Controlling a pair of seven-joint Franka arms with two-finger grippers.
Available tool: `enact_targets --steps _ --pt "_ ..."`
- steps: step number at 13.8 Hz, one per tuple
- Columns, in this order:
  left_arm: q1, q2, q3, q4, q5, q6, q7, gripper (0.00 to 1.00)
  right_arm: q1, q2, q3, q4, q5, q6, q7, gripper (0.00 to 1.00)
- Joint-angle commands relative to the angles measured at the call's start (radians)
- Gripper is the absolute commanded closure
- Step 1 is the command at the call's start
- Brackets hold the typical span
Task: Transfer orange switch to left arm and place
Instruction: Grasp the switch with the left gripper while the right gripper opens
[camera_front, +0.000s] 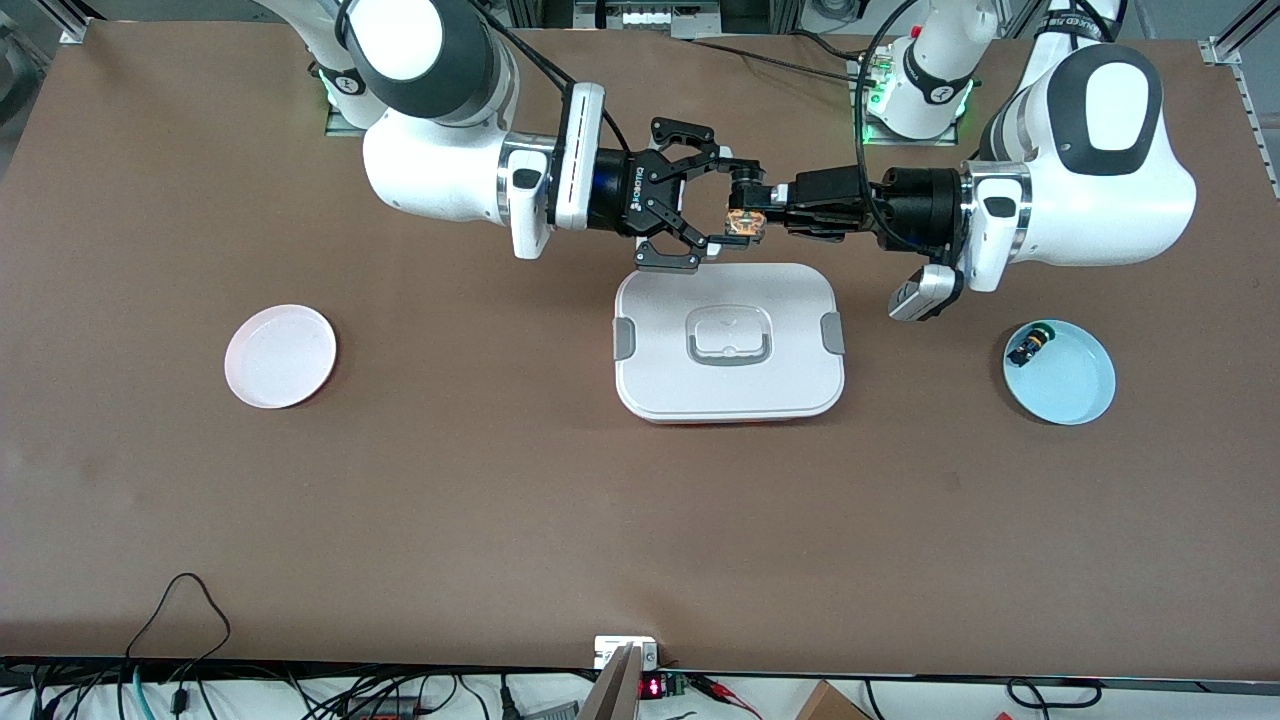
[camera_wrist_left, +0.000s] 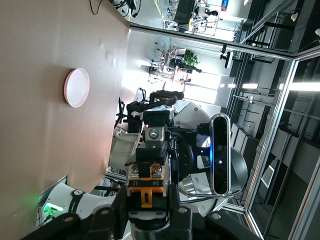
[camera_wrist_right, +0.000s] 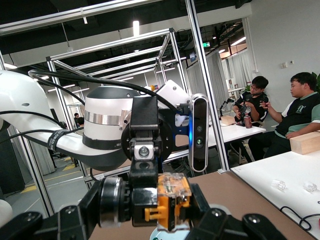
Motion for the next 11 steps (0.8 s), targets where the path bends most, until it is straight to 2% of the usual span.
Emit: enact_targets --steps 1,2,9,11 --pt "-0.009 0.009 -0.003 0.014 -0.023 0.000 0.026 0.73 0.006 0.010 0.004 0.014 -0.010 0.018 0.003 0.68" --pt "-0.006 0.009 -0.001 0.015 -0.023 -0.001 0.026 0.76 0.005 0.010 0.004 0.014 -0.003 0.018 0.015 0.01" --pt "0.005 0.035 0.000 0.037 -0.014 -0.001 0.038 0.76 -0.037 0.013 0.004 0.014 -0.006 0.001 0.044 0.00" --pt "0.014 0.035 0.006 0.040 -0.012 -0.001 0.044 0.76 -0.080 0.007 0.004 0.014 -0.009 -0.074 0.051 0.00"
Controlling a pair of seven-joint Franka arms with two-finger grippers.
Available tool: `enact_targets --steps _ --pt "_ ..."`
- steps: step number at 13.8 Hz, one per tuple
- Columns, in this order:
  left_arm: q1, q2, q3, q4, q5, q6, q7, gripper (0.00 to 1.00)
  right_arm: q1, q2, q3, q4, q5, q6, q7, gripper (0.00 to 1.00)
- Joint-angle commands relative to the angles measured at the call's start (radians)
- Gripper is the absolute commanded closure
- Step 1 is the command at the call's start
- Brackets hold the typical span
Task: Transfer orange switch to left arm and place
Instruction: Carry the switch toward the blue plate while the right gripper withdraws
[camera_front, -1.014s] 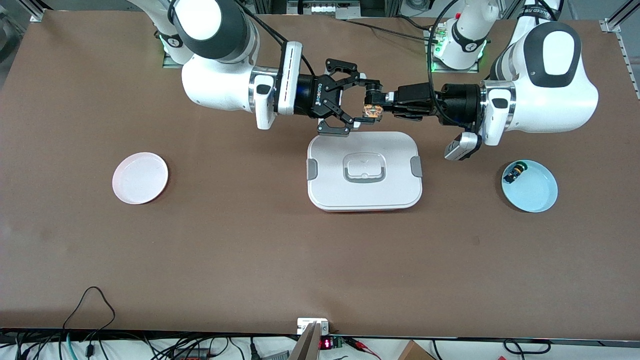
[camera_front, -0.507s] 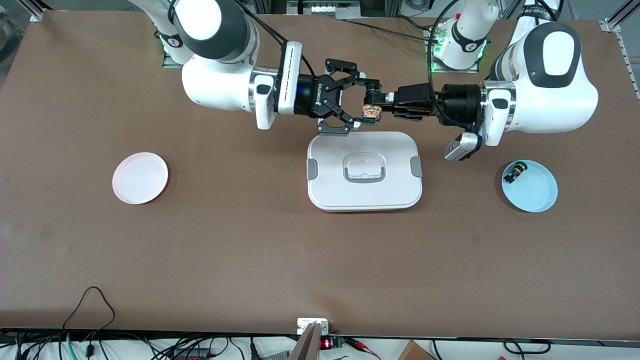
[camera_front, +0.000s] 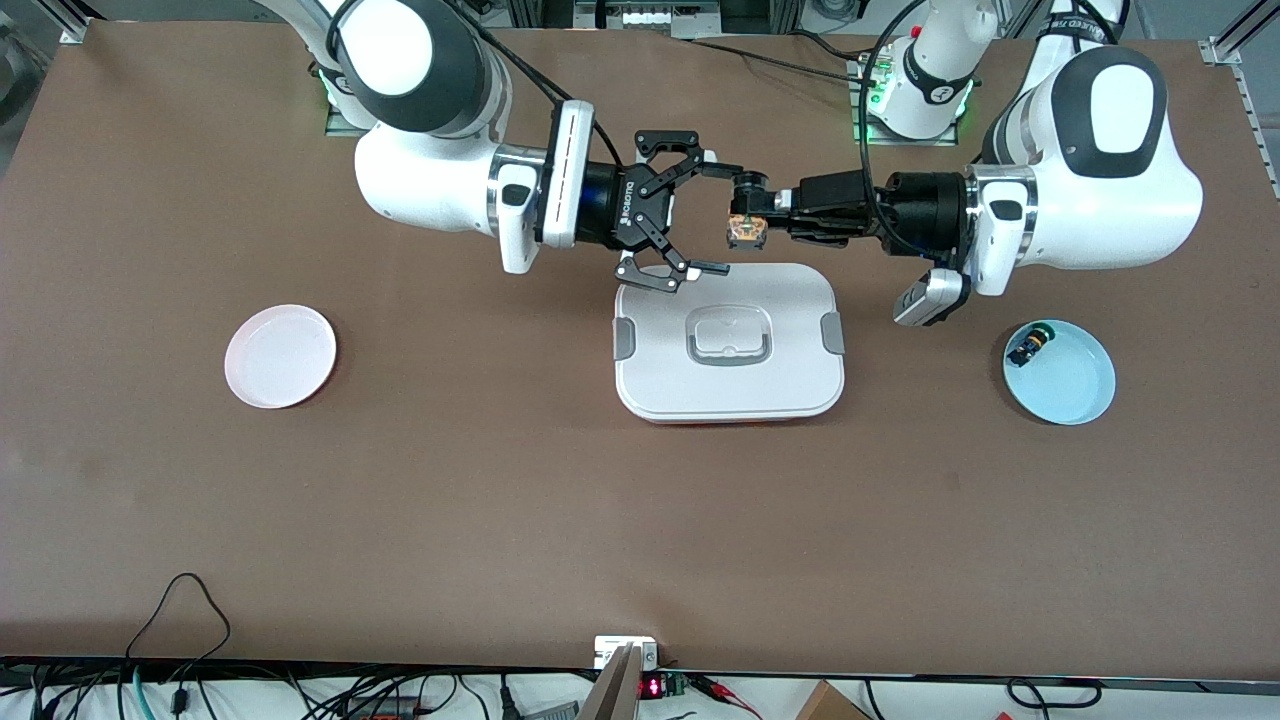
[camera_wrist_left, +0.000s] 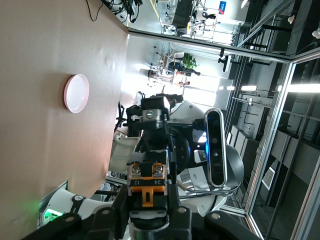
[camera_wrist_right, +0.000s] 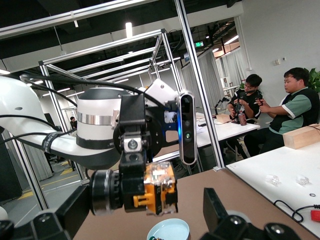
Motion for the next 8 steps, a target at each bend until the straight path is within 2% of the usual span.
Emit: enact_targets --steps 1,2,4,8 --pt "0.022 0.013 0.000 0.024 -0.012 -0.015 0.021 0.76 -0.069 -0.006 0.007 0.012 -0.011 -0.091 0.023 0.00" --pt "0.026 0.009 0.000 0.024 -0.012 -0.017 0.016 0.76 -0.095 -0.009 0.007 0.007 -0.020 -0.131 0.023 0.00" --pt "0.040 0.005 0.002 0.024 -0.012 -0.041 0.013 0.76 -0.176 -0.009 0.007 0.004 -0.098 -0.259 0.034 0.00" --pt "0.080 0.008 0.002 0.024 -0.012 -0.080 0.016 0.76 -0.393 -0.007 0.007 0.014 -0.350 -0.620 0.144 0.00"
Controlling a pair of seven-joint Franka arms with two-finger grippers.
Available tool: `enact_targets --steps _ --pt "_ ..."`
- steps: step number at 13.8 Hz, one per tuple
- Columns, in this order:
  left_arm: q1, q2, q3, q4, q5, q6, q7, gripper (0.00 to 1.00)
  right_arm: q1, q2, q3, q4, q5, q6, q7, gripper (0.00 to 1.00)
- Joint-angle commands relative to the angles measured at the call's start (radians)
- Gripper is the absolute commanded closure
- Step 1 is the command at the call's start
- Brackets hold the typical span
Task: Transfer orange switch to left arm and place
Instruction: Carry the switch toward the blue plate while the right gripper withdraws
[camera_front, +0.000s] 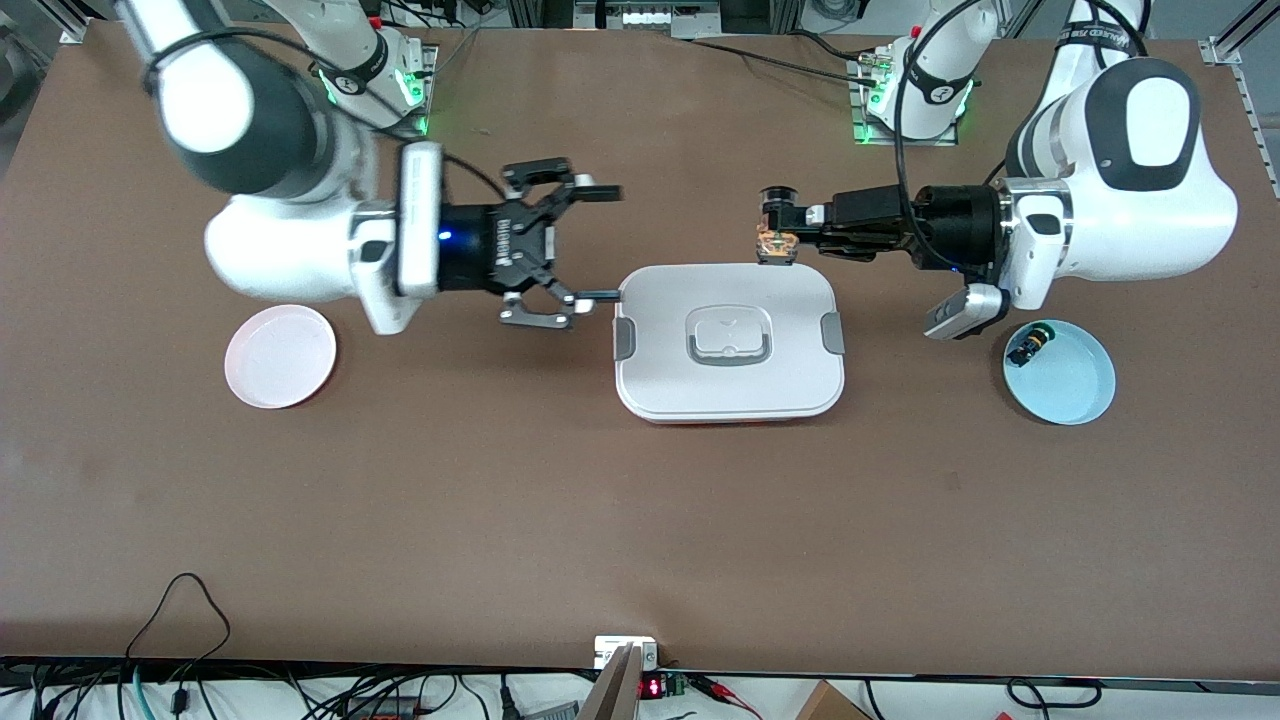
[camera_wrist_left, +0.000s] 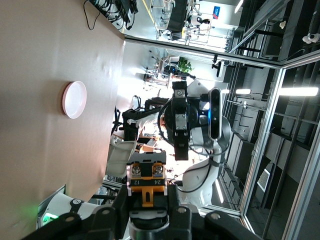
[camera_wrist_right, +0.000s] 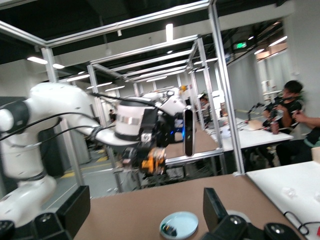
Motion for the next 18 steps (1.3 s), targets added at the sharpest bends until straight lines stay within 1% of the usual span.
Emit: enact_targets --steps 1,2,3,4,5,7,8,10,11,12,13,14,15,16,17,18 --pt "0.017 0.004 -0.001 0.013 -0.010 -0.029 0.008 0.76 -0.146 -0.003 0.015 0.007 -0.111 -0.225 0.043 0.00" --pt "0.019 0.004 -0.001 0.010 -0.009 -0.040 0.006 0.76 -0.204 -0.003 0.015 0.008 -0.149 -0.322 0.040 0.00" --pt "0.026 0.002 0.002 0.008 -0.006 -0.089 0.006 0.76 -0.252 -0.003 0.015 0.008 -0.191 -0.392 0.041 0.00" --pt "0.049 0.002 0.002 0.011 0.034 -0.129 0.008 0.76 -0.298 -0.005 0.015 0.010 -0.234 -0.437 0.038 0.00" --pt "0.075 0.002 -0.002 0.016 0.069 -0.141 0.008 0.76 -0.336 -0.005 0.016 0.011 -0.286 -0.457 0.032 0.00" --pt "0.083 0.002 -0.002 0.016 0.076 -0.143 0.008 0.76 -0.388 -0.077 0.012 0.010 -0.359 -0.464 0.044 0.00" --pt "0.082 0.005 0.001 0.014 0.077 -0.141 0.009 0.76 -0.393 -0.074 0.012 0.011 -0.408 -0.462 0.043 0.00" --pt "0.083 0.008 0.002 0.014 0.085 -0.141 0.009 0.76 -0.413 -0.068 0.010 0.017 -0.455 -0.459 -0.013 0.00" --pt "0.088 0.008 0.002 0.017 0.101 -0.137 0.011 0.76 -0.421 -0.062 0.009 0.051 -0.494 -0.456 -0.064 0.00" --pt "0.086 0.010 0.002 0.028 0.102 -0.134 0.011 0.76 -0.416 -0.078 -0.026 0.057 -0.515 -0.459 -0.098 0.00" --pt "0.086 0.011 0.002 0.030 0.102 -0.131 0.008 0.76 -0.387 -0.095 -0.103 0.056 -0.521 -0.464 -0.095 0.00" --pt "0.088 0.012 0.002 0.031 0.102 -0.131 0.008 0.76 -0.334 -0.100 -0.190 0.056 -0.512 -0.470 -0.103 0.00" --pt "0.089 0.012 0.002 0.031 0.103 -0.132 0.008 0.76 -0.279 -0.114 -0.303 0.056 -0.521 -0.503 -0.100 0.00" --pt "0.091 0.012 0.002 0.030 0.103 -0.132 0.008 0.76 -0.199 -0.128 -0.424 0.054 -0.527 -0.538 -0.092 0.00" --pt "0.091 0.013 0.004 0.028 0.105 -0.132 0.008 0.76 -0.121 -0.132 -0.542 0.056 -0.576 -0.545 -0.089 0.00" --pt "0.105 0.025 0.004 0.030 0.134 -0.132 0.008 0.76 -0.034 -0.146 -0.633 0.054 -0.669 -0.536 -0.075 0.00"
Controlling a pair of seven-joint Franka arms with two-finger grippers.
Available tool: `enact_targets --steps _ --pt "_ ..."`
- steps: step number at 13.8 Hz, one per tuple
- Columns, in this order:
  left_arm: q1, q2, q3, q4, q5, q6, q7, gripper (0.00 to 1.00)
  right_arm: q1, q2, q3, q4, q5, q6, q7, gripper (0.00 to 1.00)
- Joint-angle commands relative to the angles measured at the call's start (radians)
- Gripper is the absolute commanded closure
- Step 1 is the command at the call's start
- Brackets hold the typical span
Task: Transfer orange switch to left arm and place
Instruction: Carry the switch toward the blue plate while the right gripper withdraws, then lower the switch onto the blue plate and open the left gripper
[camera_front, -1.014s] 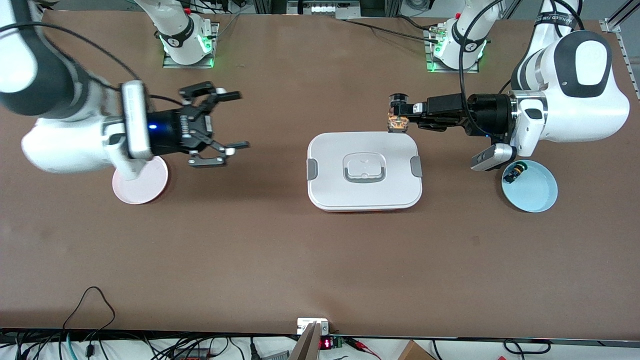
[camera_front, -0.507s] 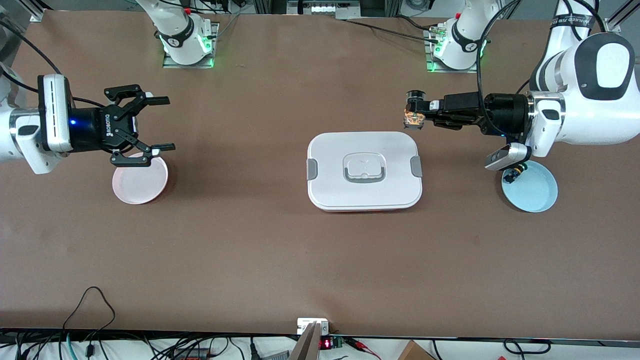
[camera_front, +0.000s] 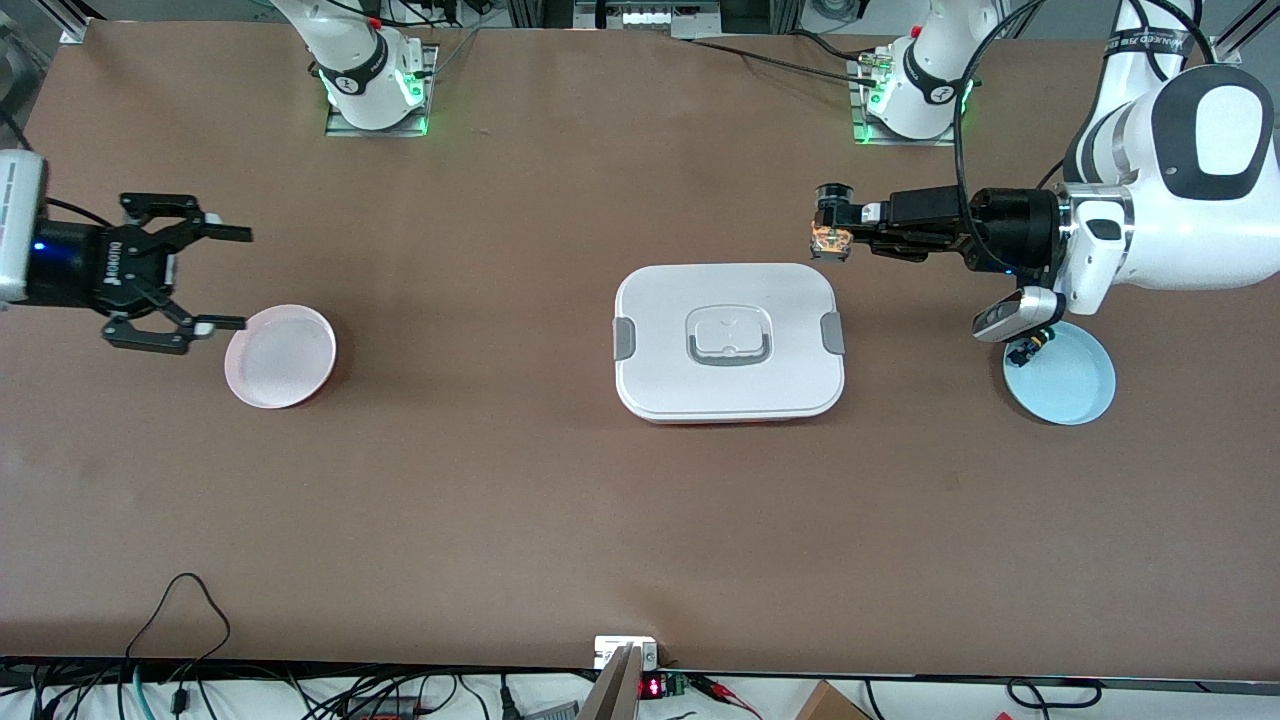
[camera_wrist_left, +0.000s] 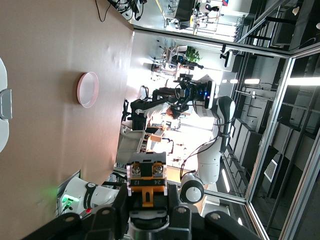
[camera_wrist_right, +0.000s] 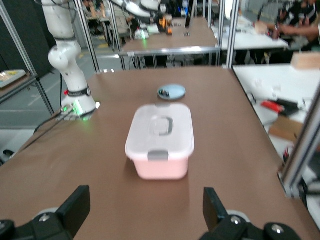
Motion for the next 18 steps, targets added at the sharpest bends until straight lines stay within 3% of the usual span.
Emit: enact_targets --steps 1,4,8,10,13,18 --pt "0.035 0.026 -0.001 0.033 0.104 -0.007 0.009 0.76 0.195 -0.048 -0.203 0.003 -0.222 0.010 0.064 0.00" --pt "0.063 0.047 -0.001 0.096 0.314 -0.007 0.010 0.76 0.253 -0.097 -0.207 -0.015 -0.527 0.101 0.478 0.00" --pt "0.097 0.089 -0.001 0.116 0.606 -0.004 0.024 0.76 0.368 -0.129 -0.202 -0.015 -0.778 0.113 1.015 0.00" --pt "0.100 0.135 -0.003 0.191 0.780 -0.006 0.021 0.76 0.401 -0.143 -0.179 -0.027 -0.825 0.104 1.259 0.00" --pt "0.090 0.180 -0.004 0.206 1.134 -0.001 0.027 0.76 0.424 -0.145 -0.148 -0.075 -0.912 0.132 1.531 0.00" --pt "0.092 0.276 -0.006 0.237 1.491 0.004 0.189 0.76 0.438 -0.140 -0.151 -0.070 -0.934 0.146 1.628 0.00"
